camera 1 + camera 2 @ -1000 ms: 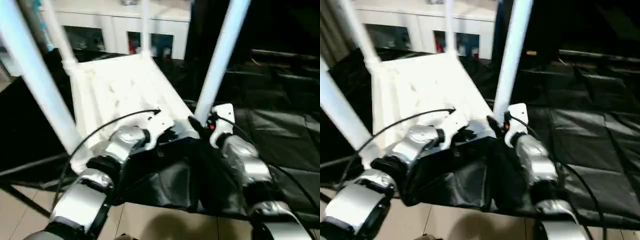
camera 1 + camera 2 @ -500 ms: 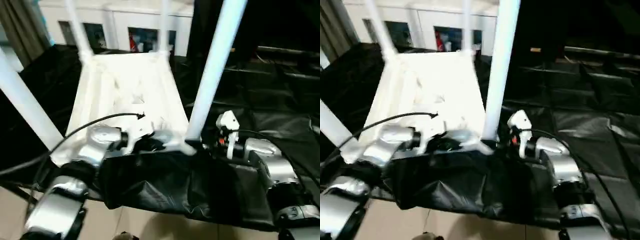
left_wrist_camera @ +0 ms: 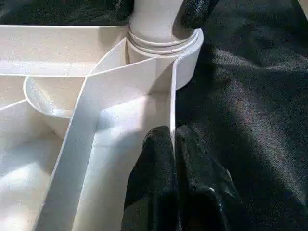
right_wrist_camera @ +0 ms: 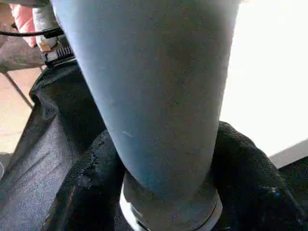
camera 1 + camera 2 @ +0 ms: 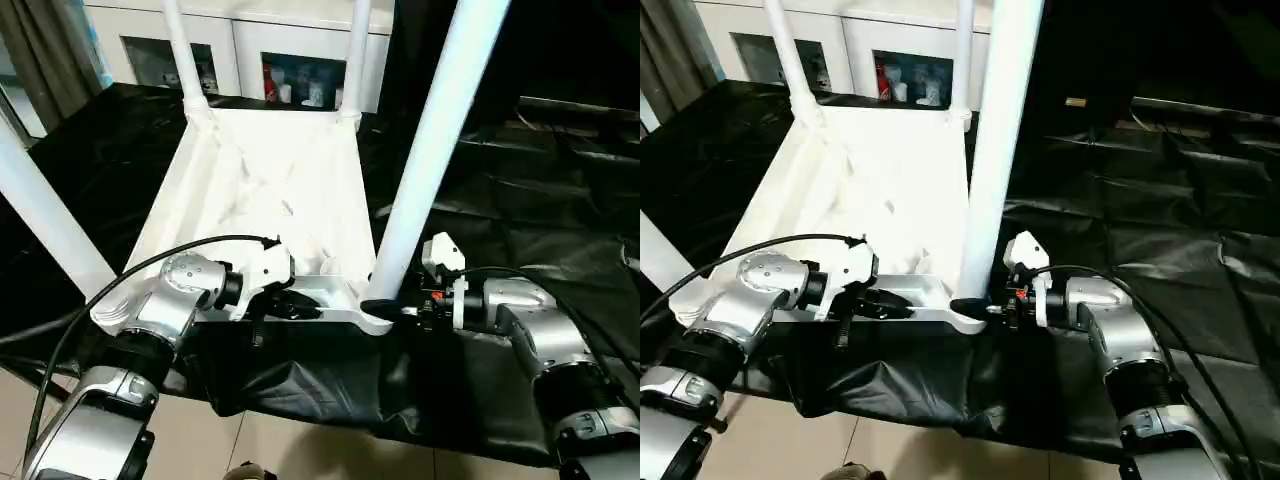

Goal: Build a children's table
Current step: Rotate leg to tighten

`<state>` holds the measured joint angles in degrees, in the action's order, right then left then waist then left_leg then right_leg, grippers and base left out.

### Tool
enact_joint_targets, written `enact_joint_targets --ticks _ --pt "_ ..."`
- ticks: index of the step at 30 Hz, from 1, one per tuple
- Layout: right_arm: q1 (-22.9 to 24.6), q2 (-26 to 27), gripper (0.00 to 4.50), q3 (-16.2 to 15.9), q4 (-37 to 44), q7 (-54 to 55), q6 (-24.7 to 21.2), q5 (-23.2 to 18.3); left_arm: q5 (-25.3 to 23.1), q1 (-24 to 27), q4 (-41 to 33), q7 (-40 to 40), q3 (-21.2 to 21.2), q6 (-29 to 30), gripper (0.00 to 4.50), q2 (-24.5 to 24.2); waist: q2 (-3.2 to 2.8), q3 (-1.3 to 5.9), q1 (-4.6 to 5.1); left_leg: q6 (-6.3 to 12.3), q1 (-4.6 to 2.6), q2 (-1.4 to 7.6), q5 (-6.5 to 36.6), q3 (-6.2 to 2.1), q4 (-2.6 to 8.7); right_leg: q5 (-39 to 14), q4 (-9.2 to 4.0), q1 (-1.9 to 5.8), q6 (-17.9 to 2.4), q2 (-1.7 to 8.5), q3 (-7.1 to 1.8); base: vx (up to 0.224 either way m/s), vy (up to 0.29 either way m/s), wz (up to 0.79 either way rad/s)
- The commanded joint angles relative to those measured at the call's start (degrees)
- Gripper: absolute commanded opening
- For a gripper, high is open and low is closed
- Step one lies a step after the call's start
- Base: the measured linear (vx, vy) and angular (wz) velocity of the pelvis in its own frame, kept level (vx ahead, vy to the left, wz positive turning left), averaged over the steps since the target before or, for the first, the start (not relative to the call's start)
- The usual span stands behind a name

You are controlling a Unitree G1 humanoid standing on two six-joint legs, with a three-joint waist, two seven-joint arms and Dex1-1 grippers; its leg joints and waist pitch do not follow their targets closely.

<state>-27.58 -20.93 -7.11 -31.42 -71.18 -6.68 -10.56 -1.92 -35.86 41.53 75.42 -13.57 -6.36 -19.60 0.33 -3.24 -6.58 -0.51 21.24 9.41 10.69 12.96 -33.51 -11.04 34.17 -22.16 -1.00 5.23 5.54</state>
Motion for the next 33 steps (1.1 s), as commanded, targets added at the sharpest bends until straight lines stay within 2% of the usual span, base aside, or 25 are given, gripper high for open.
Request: enact_joint_targets --ticks 1,3,4,6,7,8,9,10,11,12,13,16,17,19,22,24,25,26,27,29,31,33 --pt "1.9 1.0 2.26 -2.6 0.4 -1.6 -1.8 0.2 1.6 0.2 -1.1 -1.7 -0.1 0.1 0.0 1.9 0.29 3.71 -0.17 1.89 -1.19 5.33 9.8 -2.62 3.94 -8.9 -3.31 2.03 -14.1 5.59 -3.83 0.0 0.0 0.0" --pt "3.1 2.4 2.21 -1.5 1.1 2.0 -2.5 -0.1 0.2 -1.2 1.2 -6.9 0.5 -0.3 0.0 3.7 0.31 3.7 -0.29 1.73 -1.34 5.45 10.2 -2.66 3.99 -8.4 -3.31 2.01 -14.1 5.57 -3.88 0.0 0.0 0.0" --pt "3.1 2.4 2.21 -1.5 1.1 2.0 -2.5 -0.1 0.2 -1.2 1.2 -6.9 0.5 -0.3 0.0 3.7 0.33 3.56 -0.31 1.6 -1.39 5.43 10.8 -2.67 4.05 -9.1 -3.45 1.9 -14.1 5.59 -3.89 0.0 0.0 0.0" --pt "3.4 3.4 2.13 -0.8 0.6 5.0 -2.3 0.3 -0.4 -2.1 2.4 -9.8 0.9 0.0 0.0 4.8 0.3 3.42 -0.28 0.75 -1.47 5.34 13.0 -2.76 4.2 -13.2 -4.01 1.95 -13.3 5.77 -3.88 0.0 0.0 0.0" --pt "2.8 5.0 2.13 0.3 -1.5 10.3 -2.0 1.2 -1.0 -3.1 4.0 -13.1 1.3 0.4 0.0 5.9 0.32 3.26 -0.2 0.04 -1.53 5.31 14.6 -2.89 4.27 -16.5 -4.42 1.9 -12.5 5.94 -3.94 0.0 0.0 0.0" --pt "1.9 7.8 2.11 2.5 -4.9 19.0 -1.7 2.2 -2.4 -5.1 7.0 -19.1 1.6 0.6 0.0 7.8 -0.09 3.1 0.12 -1.22 -1.84 5.21 16.6 -3.17 4.36 -20.7 -4.88 1.53 -11.6 6.1 -3.99 0.0 0.0 0.0" --pt "1.6 8.8 2.11 3.3 -6.0 22.1 -1.7 2.3 -3.1 -5.8 8.2 -21.4 1.6 0.5 0.0 8.5 0.17 3.02 0.73 -2.71 -2.07 5.08 18.7 -3.51 4.49 -24.7 -5.28 1.32 -10.5 6.09 -3.88 -0.05 0.0 -0.03" --pt "1.4 9.7 2.08 4.0 -6.8 24.4 -1.8 2.2 -3.4 -6.5 9.1 -23.2 1.7 0.8 0.0 9.2 0.33 3.13 0.86 -3.08 -1.99 5.01 19.1 -3.71 4.56 -25.9 -5.42 1.61 -10.0 6.2 -3.75 -0.058 0.01 -0.07" --pt "1.0 12.1 2.07 5.9 -8.2 30.0 -2.4 1.7 -3.3 -7.9 10.9 -27.1 2.4 1.4 0.0 11.0 0.3 3.04 1.02 -3.15 -1.89 5.1 19.5 -3.92 4.68 -27.3 -5.73 1.69 -8.9 6.29 -3.67 -0.058 0.01 -0.07" --pt "1.0 12.1 2.07 5.9 -8.2 30.0 -2.4 1.7 -3.3 -7.9 10.9 -27.1 2.4 1.4 0.0 11.0 -0.23 2.92 1.38 -3.42 -2.17 5.11 21.0 -3.85 4.74 -27.7 -6.08 1.21 -8.5 6.08 -3.79 0.0 0.0 0.0" --pt "0.8 13.3 2.06 6.8 -8.8 32.8 -2.8 1.4 -3.3 -8.6 11.7 -28.9 2.8 1.7 0.0 11.8 0.02 2.9 1.53 -3.35 -2.21 5.01 21.8 -3.93 4.73 -28.2 -6.19 1.21 -8.3 6.04 -3.7 0.0 0.0 0.0" --pt "-0.5 16.6 2.05 8.8 -10.8 41.2 -3.5 1.4 -4.3 -10.6 14.0 -34.0 3.0 2.2 0.0 13.9 -0.55 2.93 1.86 -3.1 -2.23 4.82 22.6 -4.04 4.66 -29.3 -6.55 1.09 -7.7 6.1 -3.7 0.0 0.0 0.0" --pt "-1.4 18.1 2.05 9.0 -11.4 42.6 -3.0 1.3 -4.5 -11.3 14.7 -35.3 3.1 2.6 0.0 14.7 -0.24 3.05 1.93 -3.06 -2.06 4.82 22.5 -4.11 4.77 -28.6 -6.48 1.27 -7.5 6.01 -3.62 0.0 0.0 0.0" --pt "-2.1 19.5 2.05 8.4 -11.9 43.0 -1.9 2.3 -4.7 -12.0 15.6 -36.3 3.1 2.6 0.0 15.3 -0.44 3.11 1.88 -3.03 -2.11 4.89 22.5 -4.01 4.83 -26.5 -6.31 1.17 -8.0 5.89 -3.66 0.0 0.0 0.0" --pt "-3.0 20.7 2.05 6.5 -12.7 41.9 0.9 4.2 -5.1 -12.8 17.2 -37.1 3.1 1.6 0.0 15.7 -0.16 3.14 1.75 -2.58 -2.1 4.85 22.1 -3.79 4.81 -23.8 -6.14 1.11 -8.9 5.96 -3.81 0.0 0.0 0.0" --pt "-3.0 21.0 2.6 6.1 -12.2 40.5 1.6 3.9 -4.9 -12.6 17.2 -36.0 2.9 1.0 0.0 15.4 -0.26 3.09 1.68 -2.29 -2.11 4.9 22.0 -3.75 4.84 -23.2 -6.06 1.17 -9.2 5.96 -3.86 0.0 0.0 0.0" --pt "-2.9 20.9 2.6 5.9 -11.6 39.3 1.5 3.6 -4.7 -12.3 17.0 -34.8 2.8 0.5 0.0 15.1 -0.01 3.09 1.63 -1.92 -1.99 4.88 21.4 -3.69 4.78 -22.9 -5.98 1.26 -9.4 6.06 -3.93 0.0 0.0 0.0" --pt "-2.7 20.1 2.79 5.3 -10.8 37.0 1.3 3.4 -4.3 -11.6 16.1 -32.5 2.6 0.0 0.0 14.5 0.32 3.06 1.63 -1.41 -1.82 4.85 21.0 -3.66 4.8 -23.2 -6.03 1.41 -9.4 6.07 -3.89 0.0 0.0 0.0" --pt "-2.4 19.3 2.84 4.6 -10.1 35.1 1.3 3.5 -3.9 -11.0 15.2 -30.4 2.5 -0.2 0.0 14.0 0.18 3.05 1.55 -0.84 -1.63 4.85 20.4 -3.71 4.74 -23.6 -5.98 1.57 -9.2 6.23 -3.93 0.0 0.0 0.0" --pt "-2.1 17.8 2.95 3.5 -9.2 32.1 1.4 3.5 -3.3 -10.1 14.0 -27.6 2.2 -0.6 0.0 13.1 0.28 3.11 1.58 -0.27 -1.08 4.89 19.0 -3.85 4.85 -23.7 -5.77 1.91 -8.9 6.24 -3.87 0.0 0.0 0.0" --pt "-1.4 15.2 2.95 2.1 -7.1 26.2 1.1 3.2 -2.7 -8.7 12.3 -23.2 1.7 -1.5 0.0 11.5 0.16 3.11 1.32 0.08 -1.36 4.94 18.4 -3.71 4.68 -23.0 -5.8 1.81 -9.2 6.22 -3.93 0.0 0.0 0.0" --pt "-0.6 12.1 2.95 1.3 -4.8 20.1 0.9 2.5 -1.5 -7.2 10.2 -17.8 1.4 -2.3 0.0 9.9 -0.03 3.11 1.23 0.36 -1.21 5.06 17.8 -3.54 4.73 -20.7 -5.37 1.94 -10.2 5.97 -3.91 0.0 0.0 0.0"
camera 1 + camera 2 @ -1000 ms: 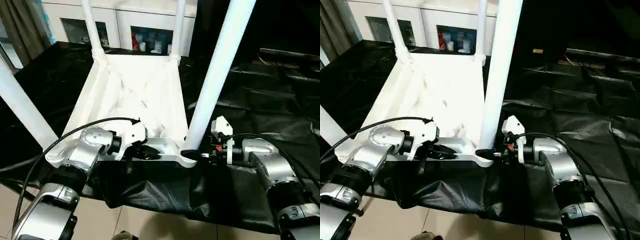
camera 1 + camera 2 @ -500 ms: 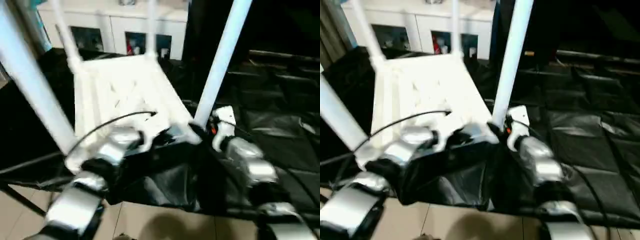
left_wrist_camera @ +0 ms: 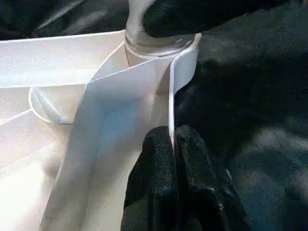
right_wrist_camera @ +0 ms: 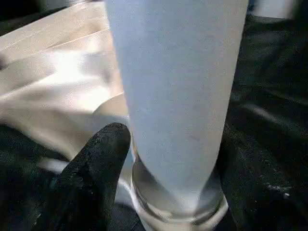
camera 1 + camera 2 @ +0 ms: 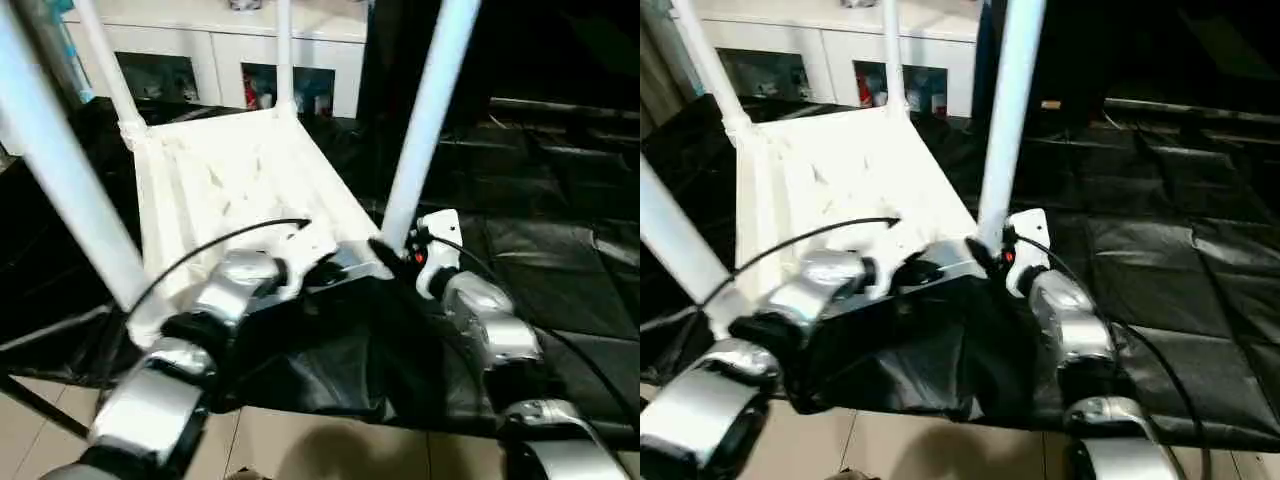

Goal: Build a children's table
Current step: Rotate leg to tighten

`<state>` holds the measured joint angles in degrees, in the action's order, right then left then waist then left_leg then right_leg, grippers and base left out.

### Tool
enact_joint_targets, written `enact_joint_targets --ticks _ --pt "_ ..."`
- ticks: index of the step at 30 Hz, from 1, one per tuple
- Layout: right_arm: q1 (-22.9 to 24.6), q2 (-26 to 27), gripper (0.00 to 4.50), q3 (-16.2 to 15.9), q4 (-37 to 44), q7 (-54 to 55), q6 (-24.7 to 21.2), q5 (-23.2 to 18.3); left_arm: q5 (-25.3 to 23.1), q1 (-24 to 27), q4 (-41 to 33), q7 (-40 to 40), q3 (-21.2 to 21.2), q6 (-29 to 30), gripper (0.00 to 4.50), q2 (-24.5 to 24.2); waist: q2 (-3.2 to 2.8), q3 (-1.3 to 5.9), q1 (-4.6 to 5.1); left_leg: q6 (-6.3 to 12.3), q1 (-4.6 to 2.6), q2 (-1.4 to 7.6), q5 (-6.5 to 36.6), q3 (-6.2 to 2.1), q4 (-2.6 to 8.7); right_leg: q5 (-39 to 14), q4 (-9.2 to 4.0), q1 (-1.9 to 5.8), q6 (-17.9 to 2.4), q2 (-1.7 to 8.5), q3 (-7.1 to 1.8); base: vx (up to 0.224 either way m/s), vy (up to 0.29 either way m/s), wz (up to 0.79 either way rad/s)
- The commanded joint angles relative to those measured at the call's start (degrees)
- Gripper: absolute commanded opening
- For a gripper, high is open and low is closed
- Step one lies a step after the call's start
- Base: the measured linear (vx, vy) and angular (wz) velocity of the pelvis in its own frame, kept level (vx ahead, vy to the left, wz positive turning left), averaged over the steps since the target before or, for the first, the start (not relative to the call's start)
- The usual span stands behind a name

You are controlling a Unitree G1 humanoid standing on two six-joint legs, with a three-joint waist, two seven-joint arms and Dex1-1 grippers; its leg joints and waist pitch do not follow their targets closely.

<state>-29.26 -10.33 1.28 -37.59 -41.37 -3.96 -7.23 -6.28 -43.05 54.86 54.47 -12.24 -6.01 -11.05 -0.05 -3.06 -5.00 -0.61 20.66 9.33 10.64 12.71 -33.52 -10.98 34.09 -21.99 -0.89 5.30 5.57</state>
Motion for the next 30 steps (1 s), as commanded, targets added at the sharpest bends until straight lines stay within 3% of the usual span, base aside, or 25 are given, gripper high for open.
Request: enact_joint_targets --ticks 1,5,7,8,9,11,13,18,19,22,24,26,28,30 --pt "1.3 0.6 2.95 -7.2 2.1 -11.5 -2.0 -1.2 3.2 0.5 -3.7 4.7 0.0 -2.9 0.0 0.9 0.45 2.88 -0.46 0.69 -0.57 5.21 17.7 -3.26 4.8 -20.5 -5.28 1.88 -10.3 5.75 -3.89 0.0 0.0 0.0" --pt "2.2 -3.5 2.95 -7.7 4.4 -17.8 -2.8 -2.1 5.0 3.3 -7.5 13.3 -1.3 -3.6 0.0 -2.0 0.25 3.42 -0.79 1.25 -0.72 5.4 14.5 -2.75 4.45 -13.1 -4.11 1.82 -12.9 5.56 -3.93 0.0 0.0 0.0" --pt "2.5 -4.8 2.95 -8.0 5.3 -20.0 -3.2 -2.1 5.5 4.1 -8.7 16.1 -1.7 -3.4 0.0 -3.1 0.27 3.84 -1.04 2.4 -0.54 5.33 10.4 -2.63 4.1 -6.7 -3.2 2.11 -14.5 5.39 -3.79 0.026 -0.003 0.0" --pt "2.8 -5.7 2.95 -8.3 5.9 -21.6 -3.3 -2.1 5.7 4.5 -9.4 17.5 -1.9 -3.3 0.0 -3.7 -0.13 3.93 -1.12 3.45 -0.37 5.25 8.2 -2.5 3.8 -2.8 -2.7 2.05 -15.4 5.29 -3.79 0.0 0.0 0.0" --pt "3.1 -6.6 2.95 -8.7 6.6 -22.9 -3.6 -2.2 6.0 4.9 -9.9 18.8 -2.0 -3.0 0.0 -4.2 0.03 4.09 -1.3 4.43 -0.36 5.18 6.7 -2.35 3.54 0.1 -2.42 2.05 -16.0 5.29 -3.73 0.0 0.0 0.0" --pt "3.6 -8.4 2.95 -9.4 7.8 -25.4 -4.5 -2.2 6.6 5.7 -11.4 21.0 -2.4 -2.6 0.0 -5.1 -0.09 4.21 -1.7 5.29 -0.4 5.13 5.7 -2.27 3.31 2.2 -2.14 1.99 -16.5 5.22 -3.68 0.0 0.0 0.0" --pt "3.9 -9.5 2.95 -9.9 8.7 -27.3 -5.0 -2.4 7.0 6.4 -13.0 22.9 -2.7 -1.9 0.0 -5.8 -0.01 4.01 -1.96 5.5 -0.29 5.25 6.7 -2.25 3.35 1.4 -2.25 1.93 -16.4 5.24 -3.69 0.0 0.0 0.0" --pt "4.0 -10.0 2.79 -10.4 9.2 -28.9 -5.3 -2.4 7.1 7.2 -14.5 24.1 -2.8 -1.2 0.0 -6.3 -0.04 3.51 -1.64 1.78 -0.49 5.36 12.6 -2.53 3.93 -10.6 -3.52 1.8 -14.1 5.37 -3.79 0.0 0.0 0.0" --pt "3.9 -10.0 2.79 -10.7 9.4 -29.2 -5.5 -2.4 7.0 7.4 -15.0 24.4 -2.7 -1.0 0.0 -6.5 0.38 3.5 -1.61 1.55 -0.54 5.39 12.8 -2.53 3.98 -11.3 -3.61 1.82 -13.9 5.4 -3.8 0.0 0.0 0.0" --pt "3.9 -10.1 2.56 -11.0 9.5 -29.9 -5.8 -2.7 6.9 7.6 -15.4 24.0 -2.6 -0.8 0.0 -6.6 0.22 3.6 -1.71 1.3 -0.53 5.35 11.9 -2.57 3.91 -11.2 -3.47 1.78 -13.5 5.42 -3.87 0.0 0.0 0.0" --pt "4.1 -10.0 2.47 -11.4 9.7 -30.1 -6.2 -2.9 7.0 7.7 -15.7 23.6 -2.4 -0.5 0.0 -6.7 0.53 3.7 -1.77 1.81 -0.39 5.32 10.5 -2.52 3.81 -9.4 -3.2 1.87 -13.6 5.37 -3.84 0.0 0.0 0.0" --pt "4.7 -9.1 2.39 -11.2 9.7 -29.0 -6.5 -3.0 6.6 7.5 -15.2 21.1 -1.6 -0.4 0.0 -6.3 0.36 3.74 -1.81 2.56 -0.3 5.21 9.4 -2.48 3.66 -7.7 -3.05 1.84 -14.0 5.36 -3.8 0.0 0.0 0.0" --pt "5.2 -8.2 2.39 -10.6 9.5 -27.1 -6.5 -3.1 5.3 6.8 -13.6 16.9 -1.1 -0.6 0.0 -5.6 0.39 3.69 -1.86 2.6 -0.39 5.24 9.9 -2.46 3.64 -8.4 -3.21 1.72 -13.8 5.38 -3.81 0.0 0.0 0.0" --pt "5.1 -7.2 2.38 -9.8 8.6 -24.3 -6.1 -2.6 4.4 6.2 -12.4 13.9 -0.7 -0.9 0.0 -5.0 0.39 3.36 -1.8 1.5 -0.4 5.22 12.0 -2.61 3.87 -13.1 -3.77 1.59 -12.9 5.5 -3.84 0.0 0.0 0.0"
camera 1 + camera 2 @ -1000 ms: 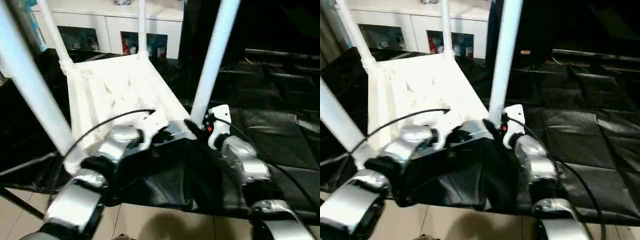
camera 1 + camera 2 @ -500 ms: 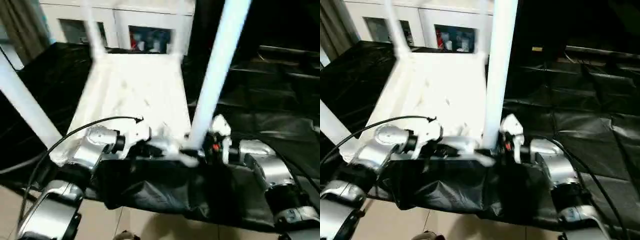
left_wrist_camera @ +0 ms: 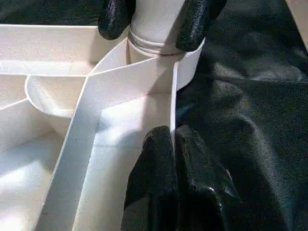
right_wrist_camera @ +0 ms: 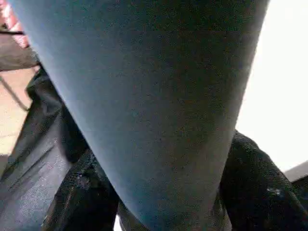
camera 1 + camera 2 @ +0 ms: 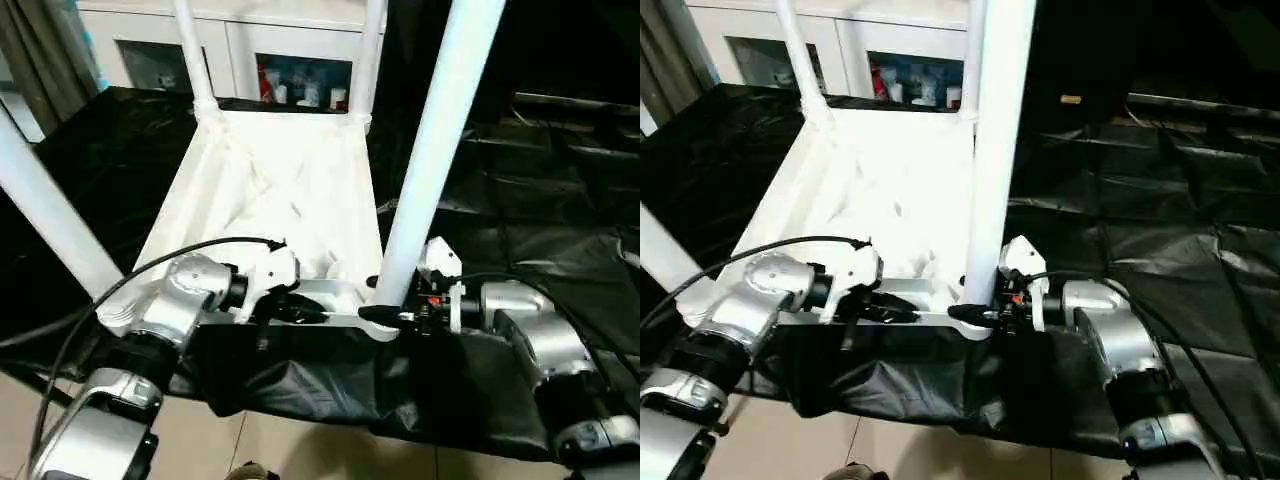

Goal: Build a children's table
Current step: Rotate leg to tighten

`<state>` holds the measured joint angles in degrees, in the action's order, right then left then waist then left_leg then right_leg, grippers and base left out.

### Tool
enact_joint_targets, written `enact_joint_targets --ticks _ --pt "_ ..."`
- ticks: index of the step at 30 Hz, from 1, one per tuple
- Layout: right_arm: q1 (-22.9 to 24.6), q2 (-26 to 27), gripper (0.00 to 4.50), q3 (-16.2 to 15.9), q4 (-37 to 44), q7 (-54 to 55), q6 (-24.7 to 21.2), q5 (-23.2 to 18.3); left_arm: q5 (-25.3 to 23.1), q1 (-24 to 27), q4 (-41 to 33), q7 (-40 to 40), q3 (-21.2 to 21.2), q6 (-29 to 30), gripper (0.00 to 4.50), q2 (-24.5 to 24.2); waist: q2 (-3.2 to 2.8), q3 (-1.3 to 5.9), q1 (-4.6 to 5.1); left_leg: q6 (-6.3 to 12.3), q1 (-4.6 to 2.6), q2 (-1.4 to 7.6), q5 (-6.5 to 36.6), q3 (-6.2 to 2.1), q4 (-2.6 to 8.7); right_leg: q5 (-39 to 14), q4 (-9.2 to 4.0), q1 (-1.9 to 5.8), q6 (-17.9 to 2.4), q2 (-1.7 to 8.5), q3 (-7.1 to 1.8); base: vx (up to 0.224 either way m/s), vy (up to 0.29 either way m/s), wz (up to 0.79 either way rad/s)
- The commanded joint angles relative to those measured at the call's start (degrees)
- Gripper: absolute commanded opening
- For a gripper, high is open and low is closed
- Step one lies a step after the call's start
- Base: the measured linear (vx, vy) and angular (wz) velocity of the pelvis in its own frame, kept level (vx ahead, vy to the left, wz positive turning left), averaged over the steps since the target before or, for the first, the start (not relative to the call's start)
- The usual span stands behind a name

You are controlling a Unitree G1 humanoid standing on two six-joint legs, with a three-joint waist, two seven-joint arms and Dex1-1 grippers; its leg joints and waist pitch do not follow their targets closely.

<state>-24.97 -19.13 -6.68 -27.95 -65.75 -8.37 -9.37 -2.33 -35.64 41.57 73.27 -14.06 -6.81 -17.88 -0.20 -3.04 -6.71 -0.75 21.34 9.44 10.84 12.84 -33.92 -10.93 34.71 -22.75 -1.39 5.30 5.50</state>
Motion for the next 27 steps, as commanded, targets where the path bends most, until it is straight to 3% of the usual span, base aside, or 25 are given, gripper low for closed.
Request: enact_joint_targets --ticks 1,2,3,7,8,9,10,13,14,18,19,21,22,23,27 --pt "0.7 3.4 2.38 -0.5 -2.7 4.7 0.0 0.1 -0.6 -2.2 2.6 -9.3 1.6 0.2 0.0 2.7 0.5 3.28 -0.02 1.17 -1.07 5.11 12.7 -2.87 4.35 -14.9 -4.52 2.34 -12.0 5.58 -3.79 0.0 0.0 0.0" --pt "0.4 5.9 2.38 1.2 -4.9 11.0 0.7 0.5 -1.8 -3.8 5.0 -15.6 2.4 1.0 0.0 4.1 0.55 2.99 0.39 0.09 -1.4 4.9 15.2 -2.91 4.44 -19.7 -5.26 1.95 -10.8 5.67 -3.86 0.0 0.0 0.0" --pt "0.4 6.0 2.36 1.3 -5.0 11.3 0.7 0.6 -1.8 -3.9 5.1 -15.9 2.5 1.0 0.0 4.2 0.53 2.9 0.61 -1.18 -1.85 4.82 17.4 -3.25 4.48 -24.5 -5.8 1.86 -9.6 5.9 -3.85 0.0 0.0 0.0" --pt "0.0 10.4 2.29 3.8 -9.1 23.3 1.2 1.7 -2.0 -6.4 7.9 -24.2 3.9 3.0 0.0 7.8 0.42 2.86 1.04 -1.86 -1.94 4.8 18.8 -3.5 4.73 -27.6 -6.3 1.72 -7.8 5.83 -3.83 0.0 0.0 0.0" --pt "-0.6 13.5 2.25 5.5 -12.1 31.6 1.2 2.3 -2.5 -7.7 9.4 -28.8 4.0 3.6 0.0 10.4 0.48 2.8 1.24 -1.94 -2.05 4.73 19.3 -3.6 4.73 -28.5 -6.53 1.59 -7.4 5.8 -3.76 0.0 0.0 0.0" --pt "-1.0 14.5 2.25 6.0 -13.1 34.5 1.2 2.7 -2.9 -8.0 9.9 -30.5 3.9 4.0 0.0 11.4 0.16 2.69 1.56 -2.39 -2.1 4.67 20.1 -3.67 4.79 -29.4 -6.65 1.44 -7.3 5.83 -3.73 0.0 0.0 0.0" --pt "-1.0 14.5 2.14 6.0 -13.1 34.5 1.2 2.7 -2.9 -8.0 9.9 -30.5 3.9 4.0 0.0 11.4 0.29 2.65 1.78 -2.51 -2.12 4.64 20.7 -3.76 4.84 -30.3 -6.76 1.48 -7.0 5.77 -3.61 0.0 0.0 0.0" --pt "-3.0 17.4 2.1 6.9 -16.8 42.3 1.8 4.4 -3.9 -8.9 11.6 -34.5 3.4 4.3 0.0 13.9 -0.39 2.39 2.28 -2.37 -2.52 4.57 23.7 -3.97 5.06 -32.8 -7.54 1.46 -5.8 5.63 -3.22 0.0 0.0 0.0" --pt "-3.8 18.1 2.1 6.8 -17.9 44.2 2.2 5.1 -4.2 -9.1 12.2 -35.3 3.1 4.2 0.0 14.5 -0.19 2.49 2.54 -2.84 -2.49 4.59 24.9 -4.21 5.25 -33.1 -7.59 1.63 -5.3 5.66 -3.08 0.0 0.0 0.0" --pt "-4.4 19.1 2.1 5.3 -16.4 39.5 5.8 5.2 -4.0 -9.0 12.5 -33.2 2.7 3.1 0.0 14.9 -0.34 2.86 2.4 -2.76 -2.47 4.86 24.4 -4.03 5.77 -25.4 -7.13 1.83 -6.7 5.51 -3.41 0.0 0.0 0.0" --pt "-4.4 18.9 2.62 5.3 -15.9 38.1 6.0 4.9 -3.8 -8.7 12.2 -32.1 2.6 2.8 0.0 14.6 -0.24 2.89 2.44 -2.69 -2.38 4.86 24.1 -3.98 5.8 -24.3 -6.98 1.88 -7.1 5.49 -3.5 0.0 0.0 0.0" --pt "-4.2 18.2 2.74 5.0 -14.7 35.4 5.8 4.2 -3.5 -8.2 11.6 -30.1 2.4 2.4 0.0 13.9 -0.23 2.99 2.31 -1.73 -2.22 4.72 22.7 -3.66 5.65 -20.7 -6.57 2.12 -8.7 5.59 -3.8 0.0 0.0 0.0" --pt "-4.1 16.4 2.74 4.0 -13.0 32.0 5.5 4.1 -3.0 -7.4 10.8 -27.0 2.1 1.8 0.0 12.8 -0.52 3.02 2.25 -1.55 -2.18 4.74 22.2 -3.64 5.58 -19.9 -6.46 2.14 -9.1 5.66 -3.88 0.0 0.0 0.0" --pt "-4.2 15.6 3.01 3.5 -12.4 30.8 5.6 4.3 -2.9 -7.1 10.5 -25.6 1.9 1.6 0.0 12.3 -0.2 3.01 2.19 -0.77 -2.0 4.67 21.5 -3.53 5.52 -19.3 -6.42 2.38 -9.4 5.61 -3.83 0.0 0.0 0.0" --pt "-3.8 11.5 3.16 2.0 -9.4 21.1 4.3 2.6 -2.3 -5.1 8.9 -18.7 0.7 -0.4 0.0 9.5 0.19 3.04 1.64 1.48 -1.63 4.59 18.0 -3.2 5.1 -21.6 -6.5 2.82 -9.5 5.76 -3.76 0.0 0.0 0.0"
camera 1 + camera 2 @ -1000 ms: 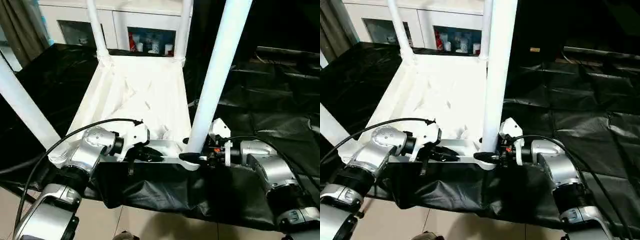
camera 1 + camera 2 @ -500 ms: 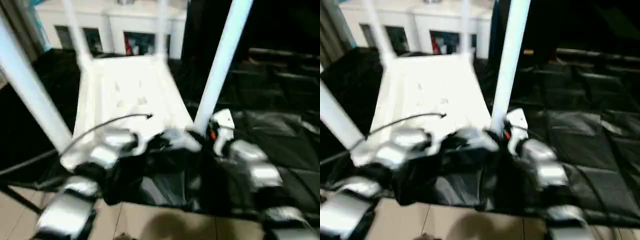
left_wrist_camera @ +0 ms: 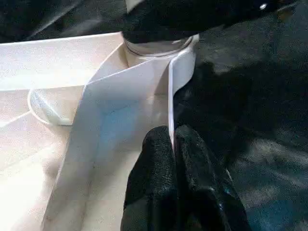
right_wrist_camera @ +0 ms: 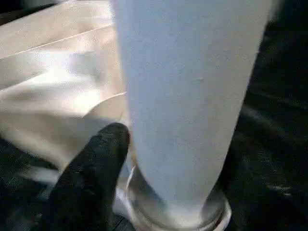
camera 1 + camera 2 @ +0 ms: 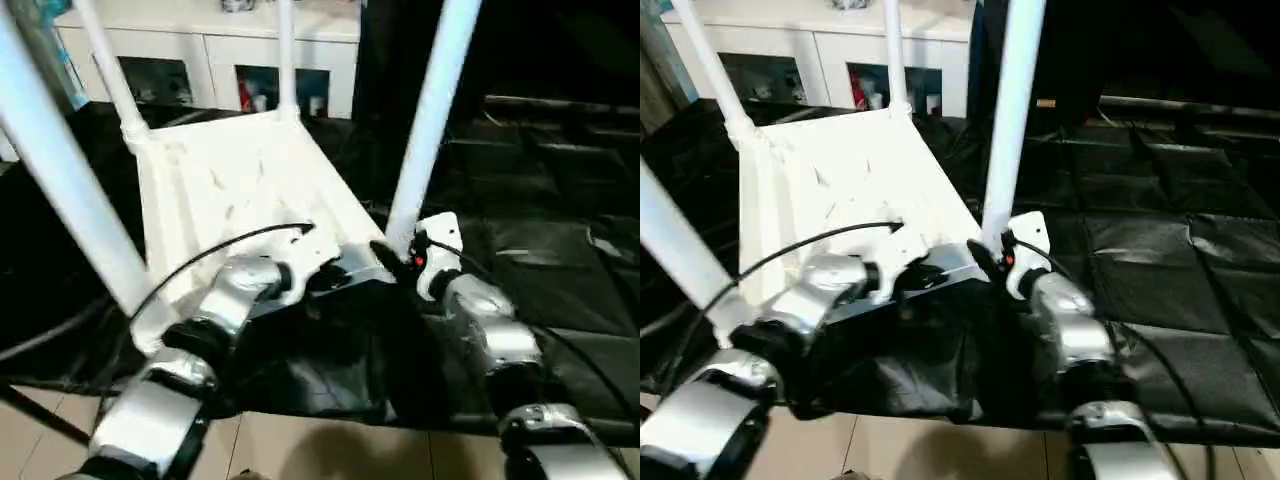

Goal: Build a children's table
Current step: Rotate leg to tighten

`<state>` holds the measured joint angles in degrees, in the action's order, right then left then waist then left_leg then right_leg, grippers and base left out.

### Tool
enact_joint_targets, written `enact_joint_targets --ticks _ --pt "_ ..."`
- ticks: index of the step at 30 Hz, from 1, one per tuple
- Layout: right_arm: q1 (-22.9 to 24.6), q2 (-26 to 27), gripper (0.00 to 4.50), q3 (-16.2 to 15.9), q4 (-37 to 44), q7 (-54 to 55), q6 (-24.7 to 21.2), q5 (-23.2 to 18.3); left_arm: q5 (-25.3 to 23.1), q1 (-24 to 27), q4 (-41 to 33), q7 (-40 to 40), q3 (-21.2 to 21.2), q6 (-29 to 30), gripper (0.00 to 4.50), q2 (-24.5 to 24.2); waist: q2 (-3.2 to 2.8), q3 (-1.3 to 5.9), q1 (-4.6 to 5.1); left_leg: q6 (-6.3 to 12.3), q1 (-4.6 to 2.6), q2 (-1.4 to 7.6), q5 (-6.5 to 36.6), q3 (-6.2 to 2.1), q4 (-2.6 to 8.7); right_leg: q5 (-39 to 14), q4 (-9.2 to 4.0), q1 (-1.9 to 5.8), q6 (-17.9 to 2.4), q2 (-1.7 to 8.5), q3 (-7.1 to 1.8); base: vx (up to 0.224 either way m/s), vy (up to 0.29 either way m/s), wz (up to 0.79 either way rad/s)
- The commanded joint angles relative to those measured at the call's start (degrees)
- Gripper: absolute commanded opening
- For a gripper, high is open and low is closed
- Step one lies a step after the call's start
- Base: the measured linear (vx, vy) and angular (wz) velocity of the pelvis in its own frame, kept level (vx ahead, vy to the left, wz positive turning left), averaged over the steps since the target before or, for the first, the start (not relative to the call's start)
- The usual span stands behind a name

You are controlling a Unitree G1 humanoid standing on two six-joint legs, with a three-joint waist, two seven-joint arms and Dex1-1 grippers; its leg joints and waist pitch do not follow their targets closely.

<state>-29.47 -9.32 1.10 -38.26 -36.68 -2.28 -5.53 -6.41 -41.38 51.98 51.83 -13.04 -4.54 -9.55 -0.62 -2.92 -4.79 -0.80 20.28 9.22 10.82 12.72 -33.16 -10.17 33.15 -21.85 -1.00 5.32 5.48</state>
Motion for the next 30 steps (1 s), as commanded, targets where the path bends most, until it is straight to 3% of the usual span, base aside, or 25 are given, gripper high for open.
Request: enact_joint_targets --ticks 1,2,3,5,6,7,8,13,16,19,20,25,27,30 --pt "1.2 0.2 3.16 -6.6 2.0 -11.5 -1.9 -1.6 2.2 1.3 -2.3 5.1 -0.5 -3.0 0.0 0.2 0.6 2.94 -0.37 1.87 -0.4 4.87 17.1 -3.02 4.35 -22.4 -4.93 1.97 -9.7 5.72 -3.73 0.0 0.0 0.0" --pt "1.5 -0.9 3.16 -7.2 2.8 -13.8 -2.1 -1.9 2.5 1.7 -2.8 6.7 -0.6 -3.1 0.0 -0.4 0.88 3.06 -0.7 2.49 -0.43 4.95 15.6 -2.88 4.26 -22.0 -4.8 2.02 -9.5 5.67 -3.68 0.0 0.0 0.0" --pt "2.0 -2.4 3.16 -8.0 3.9 -17.2 -2.6 -2.2 3.1 2.3 -3.7 9.1 -0.7 -3.1 0.0 -1.3 0.63 3.1 -0.87 2.58 -0.56 5.13 14.5 -2.74 4.23 -21.0 -4.61 1.7 -10.0 5.51 -3.68 0.0 0.0 0.0" --pt "2.8 -4.6 3.16 -9.2 5.6 -21.6 -3.5 -2.5 3.9 3.1 -5.4 12.4 -1.0 -3.2 0.0 -2.7 0.54 3.28 -1.04 2.54 -0.37 5.32 13.1 -2.76 4.2 -18.3 -4.06 1.96 -11.0 5.39 -3.56 0.0 0.0 0.0" --pt "3.0 -4.9 3.16 -9.3 5.8 -22.2 -3.6 -2.6 4.0 3.3 -5.6 12.9 -1.1 -3.2 0.0 -2.9 1.2 3.28 -1.15 2.88 -0.33 5.36 12.3 -2.68 4.17 -16.8 -3.68 1.92 -11.6 5.41 -3.56 0.0 0.0 0.0" --pt "3.2 -5.5 3.16 -9.7 6.3 -23.4 -3.8 -2.6 4.4 3.5 -6.1 14.0 -1.1 -3.0 0.0 -3.3 1.02 3.33 -1.18 2.95 -0.36 5.36 11.9 -2.62 4.15 -16.2 -3.65 1.85 -11.8 5.36 -3.56 0.0 0.0 0.0" --pt "4.0 -7.5 3.16 -10.7 7.9 -27.4 -4.6 -2.9 5.6 4.4 -8.0 17.7 -1.3 -2.1 0.0 -4.6 1.29 3.3 -1.26 2.98 -0.39 5.35 11.4 -2.54 4.12 -15.5 -3.64 1.84 -12.1 5.34 -3.51 0.0 0.0 0.0" --pt "4.1 -10.7 3.16 -11.7 9.6 -34.4 -6.6 -4.2 7.2 5.8 -10.9 24.3 -2.1 -0.3 0.0 -7.4 0.77 3.68 -1.84 3.97 -0.52 5.52 8.1 -2.38 3.82 -8.3 -2.5 1.84 -14.2 5.25 -3.55 0.0 0.0 0.0" --pt "3.9 -11.4 3.16 -12.4 10.3 -36.6 -8.1 -4.6 7.3 6.2 -11.4 25.4 -2.2 0.0 0.0 -7.5 0.87 3.79 -2.09 4.72 -0.43 5.41 6.6 -2.23 3.59 -4.8 -2.05 1.91 -15.3 5.18 -3.48 0.0 0.0 0.0" --pt "3.8 -11.8 3.16 -12.8 10.9 -38.1 -8.9 -4.6 7.2 6.3 -12.1 25.4 -2.0 0.3 0.0 -7.2 0.97 3.72 -2.14 4.24 -0.35 5.4 7.3 -2.25 3.51 -6.1 -2.17 1.88 -15.1 5.3 -3.5 0.0 0.0 0.0" --pt "3.9 -12.0 2.91 -12.9 11.2 -38.4 -9.4 -4.9 7.3 6.5 -12.6 25.3 -2.1 0.5 0.0 -7.2 0.96 3.73 -2.21 3.97 -0.3 5.38 7.7 -2.28 3.46 -7.1 -2.25 1.91 -14.9 5.4 -3.51 0.0 0.0 0.0" --pt "4.5 -12.2 2.56 -13.3 12.1 -39.1 -10.5 -5.5 7.4 6.7 -13.5 24.7 -1.9 1.0 0.0 -7.2 1.18 3.45 -2.41 2.93 -0.05 5.34 9.5 -2.4 3.41 -12.1 -2.62 1.71 -13.5 5.45 -3.63 0.0 0.0 0.0" --pt "5.2 -11.9 2.49 -13.6 12.4 -38.8 -10.7 -5.5 7.0 6.7 -13.5 23.4 -1.5 1.1 0.0 -7.2 1.05 3.35 -2.47 2.05 -0.17 5.35 11.2 -2.51 3.51 -15.5 -3.0 1.58 -12.4 5.53 -3.67 0.0 0.0 0.0" --pt "5.7 -10.8 2.46 -12.9 11.9 -36.7 -10.5 -5.4 6.6 6.6 -13.0 21.3 -1.0 1.0 0.0 -6.9 1.08 3.41 -2.47 1.62 -0.27 5.36 11.4 -2.57 3.57 -16.1 -3.04 1.51 -11.7 5.46 -3.7 0.0 0.0 0.0"
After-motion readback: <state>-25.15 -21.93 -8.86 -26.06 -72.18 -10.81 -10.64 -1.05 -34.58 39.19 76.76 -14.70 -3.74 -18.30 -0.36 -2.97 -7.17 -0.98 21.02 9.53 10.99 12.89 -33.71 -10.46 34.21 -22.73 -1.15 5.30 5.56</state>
